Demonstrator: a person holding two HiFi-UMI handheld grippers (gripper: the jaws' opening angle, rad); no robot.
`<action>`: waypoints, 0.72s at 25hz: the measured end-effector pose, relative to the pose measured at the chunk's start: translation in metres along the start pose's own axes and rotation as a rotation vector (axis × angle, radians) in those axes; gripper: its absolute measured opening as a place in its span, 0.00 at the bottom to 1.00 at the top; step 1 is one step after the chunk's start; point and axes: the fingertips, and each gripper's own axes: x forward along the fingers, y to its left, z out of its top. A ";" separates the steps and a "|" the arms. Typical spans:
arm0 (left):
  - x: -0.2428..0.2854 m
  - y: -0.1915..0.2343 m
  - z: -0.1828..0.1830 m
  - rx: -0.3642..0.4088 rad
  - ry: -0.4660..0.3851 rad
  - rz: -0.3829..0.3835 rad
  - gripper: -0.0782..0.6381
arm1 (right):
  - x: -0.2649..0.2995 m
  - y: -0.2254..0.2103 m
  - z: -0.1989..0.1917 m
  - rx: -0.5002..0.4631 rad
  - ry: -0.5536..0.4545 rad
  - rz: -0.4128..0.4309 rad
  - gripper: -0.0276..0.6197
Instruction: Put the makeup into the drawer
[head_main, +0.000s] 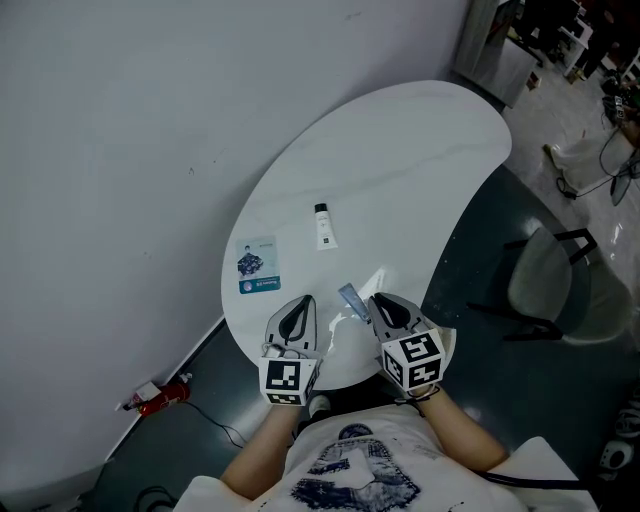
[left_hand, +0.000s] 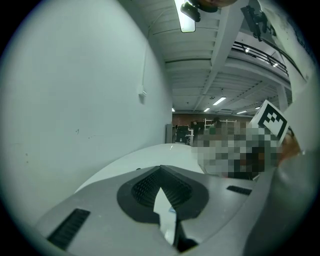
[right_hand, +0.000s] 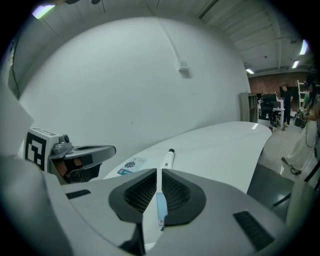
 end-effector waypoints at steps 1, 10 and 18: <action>0.001 0.001 -0.004 0.001 0.006 0.002 0.16 | 0.003 0.000 -0.003 -0.004 0.009 0.000 0.08; 0.003 0.005 -0.029 -0.021 0.054 0.014 0.16 | 0.023 0.006 -0.040 -0.038 0.116 0.041 0.20; 0.007 0.003 -0.037 -0.026 0.071 0.017 0.16 | 0.033 0.005 -0.058 -0.029 0.159 0.062 0.34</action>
